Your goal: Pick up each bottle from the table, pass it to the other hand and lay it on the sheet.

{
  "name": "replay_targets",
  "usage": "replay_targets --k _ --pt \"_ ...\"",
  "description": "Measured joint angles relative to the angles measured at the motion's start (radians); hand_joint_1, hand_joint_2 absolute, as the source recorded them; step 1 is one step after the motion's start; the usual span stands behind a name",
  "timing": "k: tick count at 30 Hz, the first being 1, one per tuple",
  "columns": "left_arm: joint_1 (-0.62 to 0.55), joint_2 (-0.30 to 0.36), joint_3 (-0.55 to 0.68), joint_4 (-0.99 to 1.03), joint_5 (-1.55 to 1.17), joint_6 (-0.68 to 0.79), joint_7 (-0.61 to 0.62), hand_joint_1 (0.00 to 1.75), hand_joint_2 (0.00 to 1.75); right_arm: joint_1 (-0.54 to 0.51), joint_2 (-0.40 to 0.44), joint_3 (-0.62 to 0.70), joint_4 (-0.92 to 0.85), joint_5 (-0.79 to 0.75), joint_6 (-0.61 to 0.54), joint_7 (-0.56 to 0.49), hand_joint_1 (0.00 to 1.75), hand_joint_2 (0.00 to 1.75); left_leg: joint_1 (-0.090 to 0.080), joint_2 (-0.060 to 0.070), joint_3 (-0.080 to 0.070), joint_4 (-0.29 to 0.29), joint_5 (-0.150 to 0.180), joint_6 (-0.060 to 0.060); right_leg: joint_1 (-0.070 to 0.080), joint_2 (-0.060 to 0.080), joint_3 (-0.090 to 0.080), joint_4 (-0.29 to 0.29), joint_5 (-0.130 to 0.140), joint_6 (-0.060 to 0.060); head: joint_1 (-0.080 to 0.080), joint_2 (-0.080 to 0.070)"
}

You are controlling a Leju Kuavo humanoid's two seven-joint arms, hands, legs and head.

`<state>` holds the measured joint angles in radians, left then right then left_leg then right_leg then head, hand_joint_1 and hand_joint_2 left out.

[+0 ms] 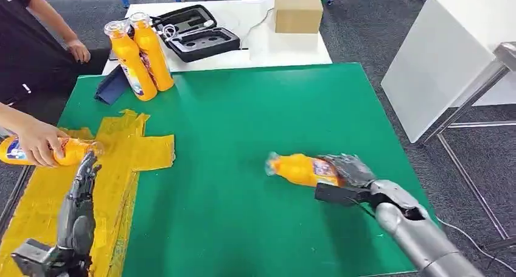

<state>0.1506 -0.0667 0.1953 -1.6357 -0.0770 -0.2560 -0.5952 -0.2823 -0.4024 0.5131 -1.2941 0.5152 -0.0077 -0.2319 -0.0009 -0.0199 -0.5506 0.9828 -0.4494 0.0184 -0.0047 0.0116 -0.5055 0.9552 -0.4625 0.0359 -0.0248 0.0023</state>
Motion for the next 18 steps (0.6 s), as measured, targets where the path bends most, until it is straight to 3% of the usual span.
replay_targets --k 5,13,18 --pt "0.066 -0.036 -0.012 -0.054 0.168 -0.174 0.058 0.0 1.75 -0.037 0.12 -0.051 -0.162 -0.135 0.041 0.007 1.75 1.75 0.003 -0.006 -0.004 0.0 0.001 -0.001 0.001 -0.006 -0.003 0.001 -0.001 0.0 0.002 0.0" --pt "0.071 -0.047 -0.114 -0.1 0.231 -0.152 0.079 0.0 1.75 -0.133 0.266 -0.038 -0.204 -0.181 0.062 0.023 1.75 1.75 0.002 -0.006 -0.005 0.0 0.001 -0.001 0.0 -0.006 -0.003 0.001 -0.001 0.0 0.002 0.0" --pt "0.072 -0.047 -0.14 -0.108 0.24 -0.143 0.076 0.0 1.75 -0.15 0.295 -0.026 -0.206 -0.185 0.057 0.024 1.75 1.75 0.002 -0.007 -0.006 0.0 0.001 -0.001 0.0 -0.007 -0.003 0.001 -0.001 0.0 0.002 0.0"
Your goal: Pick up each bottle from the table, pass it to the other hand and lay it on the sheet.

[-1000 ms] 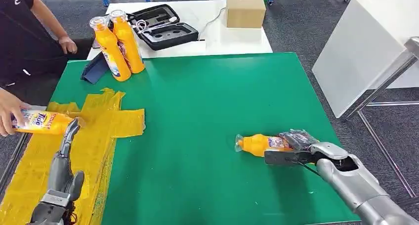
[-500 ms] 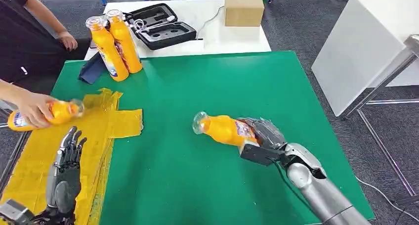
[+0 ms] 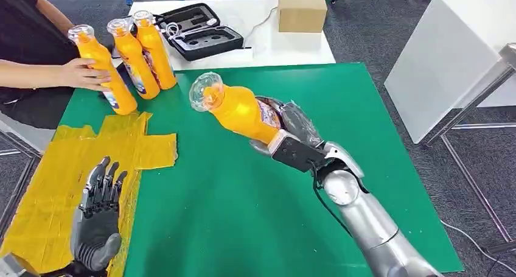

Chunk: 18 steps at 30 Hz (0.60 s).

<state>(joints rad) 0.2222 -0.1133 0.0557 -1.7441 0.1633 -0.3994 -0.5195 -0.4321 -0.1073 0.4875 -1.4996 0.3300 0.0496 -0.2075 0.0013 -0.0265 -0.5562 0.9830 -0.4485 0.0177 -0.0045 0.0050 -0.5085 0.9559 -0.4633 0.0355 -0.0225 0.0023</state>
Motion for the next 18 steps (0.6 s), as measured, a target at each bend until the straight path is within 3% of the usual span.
replay_targets --k 10,18 --pt "-0.037 0.0 -0.037 -0.01 0.0 0.011 -0.013 0.0 1.75 -0.032 0.2 0.212 0.12 0.032 -0.019 0.025 1.75 1.75 0.004 0.0 0.0 0.0 0.0 0.0 0.003 0.0 -0.001 0.0 0.0 -0.001 0.0 0.0" --pt "-0.041 0.0 -0.038 -0.009 0.003 0.009 -0.014 0.0 1.75 -0.04 0.266 0.313 0.193 0.048 -0.012 0.029 1.75 1.75 0.003 0.001 -0.001 0.0 0.0 0.0 0.003 0.001 -0.001 0.0 0.0 0.0 0.0 0.0"
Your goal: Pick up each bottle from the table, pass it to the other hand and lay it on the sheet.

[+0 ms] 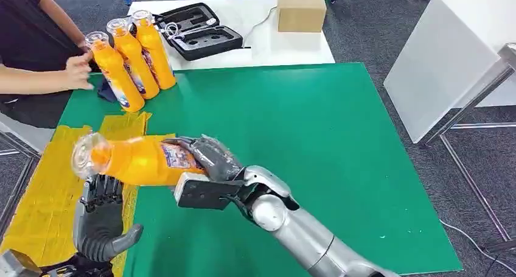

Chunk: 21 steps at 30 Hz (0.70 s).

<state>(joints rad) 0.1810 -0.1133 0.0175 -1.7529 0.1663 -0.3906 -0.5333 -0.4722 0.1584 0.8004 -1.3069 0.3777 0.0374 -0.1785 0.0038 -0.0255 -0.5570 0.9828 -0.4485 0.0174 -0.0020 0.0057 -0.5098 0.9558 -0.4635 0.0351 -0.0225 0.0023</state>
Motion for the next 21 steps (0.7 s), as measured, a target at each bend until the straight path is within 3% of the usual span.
replay_targets --k 7,17,18,19,21 --pt "-0.002 0.002 0.005 0.001 0.019 -0.011 -0.013 0.0 1.75 0.0 0.063 0.112 0.079 0.014 -0.004 -0.011 1.75 1.75 0.0 0.0 0.0 0.0 0.0 0.0 0.0 0.0 0.0 0.0 0.0 0.0 0.0 0.0" --pt "0.046 0.006 0.065 0.001 0.045 -0.035 -0.037 0.0 1.75 0.014 0.072 0.252 0.09 0.086 -0.015 -0.03 1.75 1.75 0.0 0.001 0.0 0.0 0.0 0.0 0.0 0.0 -0.001 0.0 0.0 0.0 0.0 0.0" --pt "0.052 0.006 0.071 0.0 0.045 -0.038 -0.039 0.28 1.75 0.014 0.072 0.259 0.09 0.09 -0.019 -0.029 1.75 1.75 0.0 0.0 0.0 0.0 0.0 0.0 0.0 0.0 -0.001 0.0 0.0 0.0 0.0 0.0" --pt "0.058 0.006 0.076 0.0 0.045 -0.04 -0.04 1.75 1.75 0.014 0.072 0.266 0.09 0.092 -0.021 -0.028 1.75 1.75 0.0 0.001 0.0 0.0 0.0 0.0 0.0 0.0 -0.001 0.0 0.0 0.0 0.0 0.0" --pt "0.068 0.006 0.087 -0.001 0.044 -0.049 -0.042 1.75 1.75 0.014 0.071 0.278 0.09 0.095 -0.025 -0.026 1.75 1.75 0.0 0.001 0.0 0.0 0.0 0.0 0.0 0.0 -0.001 0.0 0.0 0.0 0.0 0.0"
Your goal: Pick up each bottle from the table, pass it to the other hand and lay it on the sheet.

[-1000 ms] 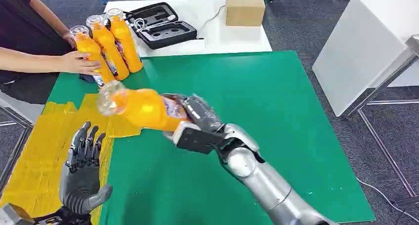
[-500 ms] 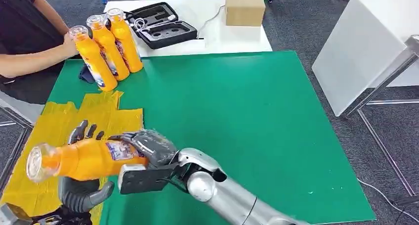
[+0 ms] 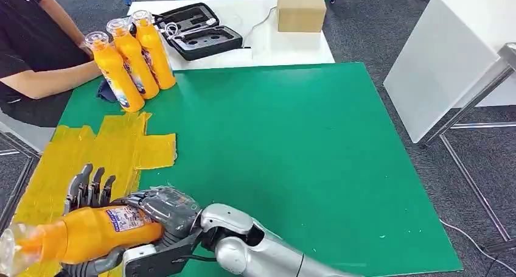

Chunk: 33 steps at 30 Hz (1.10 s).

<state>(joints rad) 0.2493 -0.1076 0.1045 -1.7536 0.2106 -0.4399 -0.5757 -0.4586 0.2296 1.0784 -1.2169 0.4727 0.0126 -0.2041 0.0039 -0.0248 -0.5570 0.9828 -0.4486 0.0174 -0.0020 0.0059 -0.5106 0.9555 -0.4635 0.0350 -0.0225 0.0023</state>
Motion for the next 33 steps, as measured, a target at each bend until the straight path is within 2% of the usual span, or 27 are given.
replay_targets --k 19,20,21,25,26,31,32,33 --pt "0.018 -0.026 0.06 0.0 -0.009 -0.059 -0.019 1.75 1.75 0.005 -0.005 0.02 0.0 0.009 -0.011 0.007 1.75 1.75 0.0 0.0 0.0 0.0 0.0 0.0 0.0 0.0 0.0 0.0 0.0 0.0 0.0 0.0" --pt "0.016 -0.026 0.06 0.0 -0.009 -0.059 -0.019 1.75 1.75 0.005 -0.005 0.02 0.0 0.008 -0.013 0.008 1.68 1.75 0.0 0.0 0.0 0.0 0.0 0.0 0.0 0.0 0.0 0.0 0.0 0.0 0.0 0.0" --pt "0.013 -0.027 0.06 0.0 -0.008 -0.059 -0.019 1.75 1.75 0.005 -0.005 0.018 0.001 0.008 -0.015 0.01 0.38 1.75 0.0 0.0 0.0 0.0 0.0 0.0 0.0 0.0 0.0 0.0 0.0 0.0 0.0 0.0" --pt "0.002 -0.031 0.061 0.0 -0.004 -0.059 -0.011 1.75 1.75 0.004 -0.004 0.002 0.008 0.005 -0.042 0.015 0.38 1.75 0.0 0.0 0.0 0.0 0.0 0.0 0.0 0.0 0.0 0.0 0.0 0.0 0.0 0.0" --pt "0.0 -0.031 0.061 0.0 -0.001 -0.059 -0.01 1.75 1.75 0.005 -0.003 -0.006 0.009 0.005 -0.048 0.016 0.09 1.75 0.0 0.0 0.0 0.0 0.0 0.0 0.0 0.0 0.0 0.0 0.0 0.0 0.0 0.0" --pt "-0.011 -0.032 0.063 0.0 0.003 -0.055 -0.005 1.75 1.75 0.005 -0.001 -0.023 0.011 0.006 -0.053 0.015 0.09 1.75 0.0 0.0 0.0 0.0 0.0 0.0 0.0 0.0 0.0 0.0 0.0 0.0 0.0 0.0" --pt "-0.012 -0.033 0.064 0.0 0.003 -0.055 -0.005 1.75 1.75 0.005 -0.001 -0.025 0.011 0.006 -0.053 0.015 0.0 0.0 0.0 0.0 0.0 0.0 0.0 0.0 0.0 0.0 0.0 0.0 0.0 0.0 0.0 0.0" --pt "-0.012 -0.033 0.063 0.0 0.003 -0.055 -0.005 1.75 1.75 0.005 -0.001 -0.026 0.011 0.006 -0.053 0.015 0.0 0.0 0.0 0.0 0.0 0.0 0.0 0.0 0.0 0.0 0.0 0.0 0.0 0.0 0.0 0.0"
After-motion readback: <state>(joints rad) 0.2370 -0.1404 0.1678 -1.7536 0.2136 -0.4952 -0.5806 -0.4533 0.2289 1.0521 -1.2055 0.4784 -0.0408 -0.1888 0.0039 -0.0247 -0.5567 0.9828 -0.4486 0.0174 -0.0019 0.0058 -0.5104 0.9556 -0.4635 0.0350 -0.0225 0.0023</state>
